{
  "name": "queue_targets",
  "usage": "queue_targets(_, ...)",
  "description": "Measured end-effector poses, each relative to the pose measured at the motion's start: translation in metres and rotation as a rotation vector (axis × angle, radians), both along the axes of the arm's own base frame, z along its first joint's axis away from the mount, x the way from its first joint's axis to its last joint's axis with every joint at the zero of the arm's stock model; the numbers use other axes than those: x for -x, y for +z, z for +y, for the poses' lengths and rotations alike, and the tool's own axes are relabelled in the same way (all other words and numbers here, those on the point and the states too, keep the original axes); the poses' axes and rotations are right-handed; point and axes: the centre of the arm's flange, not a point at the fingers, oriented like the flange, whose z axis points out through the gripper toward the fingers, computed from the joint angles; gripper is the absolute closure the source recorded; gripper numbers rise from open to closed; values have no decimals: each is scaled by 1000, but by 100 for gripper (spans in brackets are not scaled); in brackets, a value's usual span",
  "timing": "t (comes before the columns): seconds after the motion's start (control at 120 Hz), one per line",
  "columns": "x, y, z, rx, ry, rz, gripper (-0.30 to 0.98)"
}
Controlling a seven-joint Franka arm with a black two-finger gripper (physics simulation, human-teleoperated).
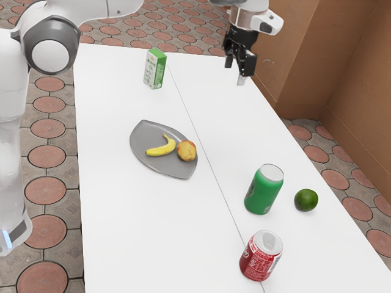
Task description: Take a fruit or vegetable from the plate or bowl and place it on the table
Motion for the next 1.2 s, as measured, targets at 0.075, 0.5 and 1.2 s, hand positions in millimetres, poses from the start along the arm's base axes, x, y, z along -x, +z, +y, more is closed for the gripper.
queue_targets(0.075,0,-1,1,-1,1,-1,0)
queue_targets(0.5,18,-12,18,-7,-86,99,0)
queue_targets(1.2,101,-159,75,146,-114,365,0)
